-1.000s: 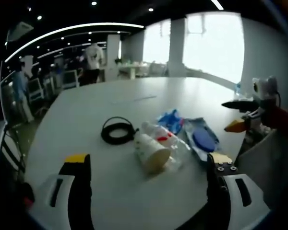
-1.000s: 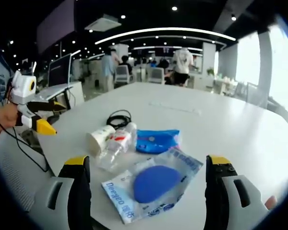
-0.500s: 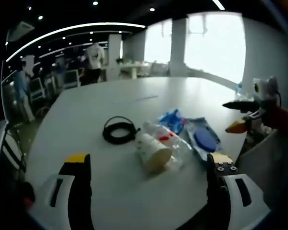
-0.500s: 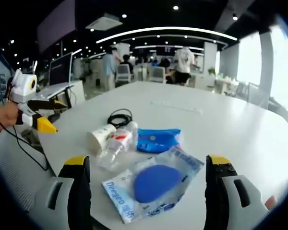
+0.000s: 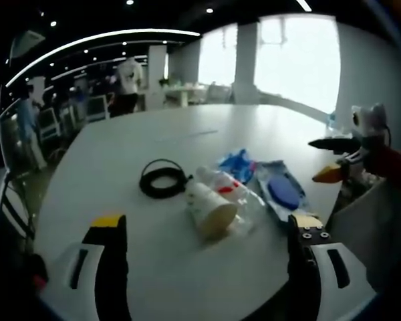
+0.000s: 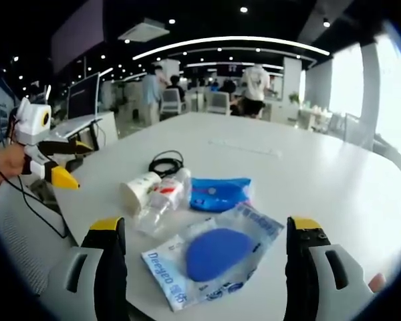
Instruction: Arrange the tabletop items into an orderly group along one side of the table until the central work area is clear of visible clutter.
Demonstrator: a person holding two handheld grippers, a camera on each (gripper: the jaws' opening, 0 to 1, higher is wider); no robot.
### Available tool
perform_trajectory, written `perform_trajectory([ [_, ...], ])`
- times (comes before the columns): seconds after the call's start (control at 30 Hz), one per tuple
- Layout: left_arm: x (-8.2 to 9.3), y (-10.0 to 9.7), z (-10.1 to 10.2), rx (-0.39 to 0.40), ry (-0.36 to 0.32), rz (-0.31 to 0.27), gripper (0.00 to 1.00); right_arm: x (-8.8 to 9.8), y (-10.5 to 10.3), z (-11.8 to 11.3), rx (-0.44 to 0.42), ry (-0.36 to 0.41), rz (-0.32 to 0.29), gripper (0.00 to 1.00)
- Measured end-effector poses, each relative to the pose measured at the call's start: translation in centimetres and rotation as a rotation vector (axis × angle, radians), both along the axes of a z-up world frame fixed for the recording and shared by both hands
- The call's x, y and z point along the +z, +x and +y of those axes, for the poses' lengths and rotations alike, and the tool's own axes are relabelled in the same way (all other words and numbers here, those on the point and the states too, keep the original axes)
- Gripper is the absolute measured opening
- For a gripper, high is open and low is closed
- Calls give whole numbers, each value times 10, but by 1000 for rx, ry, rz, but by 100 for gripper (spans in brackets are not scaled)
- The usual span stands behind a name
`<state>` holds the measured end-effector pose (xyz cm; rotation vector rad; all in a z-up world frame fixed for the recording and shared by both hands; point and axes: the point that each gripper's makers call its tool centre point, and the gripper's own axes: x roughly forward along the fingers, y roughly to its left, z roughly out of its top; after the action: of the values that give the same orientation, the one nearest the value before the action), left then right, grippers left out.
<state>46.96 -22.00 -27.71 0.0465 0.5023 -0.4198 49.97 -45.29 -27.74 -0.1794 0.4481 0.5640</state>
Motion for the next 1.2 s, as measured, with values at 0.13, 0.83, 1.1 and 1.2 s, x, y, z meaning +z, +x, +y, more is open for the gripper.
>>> perform_trajectory([
  [0.13, 0, 0, -1, -2, -5, 3, 97, -2, 0, 0, -1, -4, 7, 100],
  [0.83, 2, 0, -7, -19, 0, 7, 95, -2, -1, 3, 16, -11, 15, 100],
  [1.1, 4, 1, -9, -20, 5, 4, 95, 1, -2, 5, 25, -9, 13, 100],
  [1.2, 6, 2, -10, -24, 8, 0, 95, 2, -1, 5, 28, -11, 10, 100],
])
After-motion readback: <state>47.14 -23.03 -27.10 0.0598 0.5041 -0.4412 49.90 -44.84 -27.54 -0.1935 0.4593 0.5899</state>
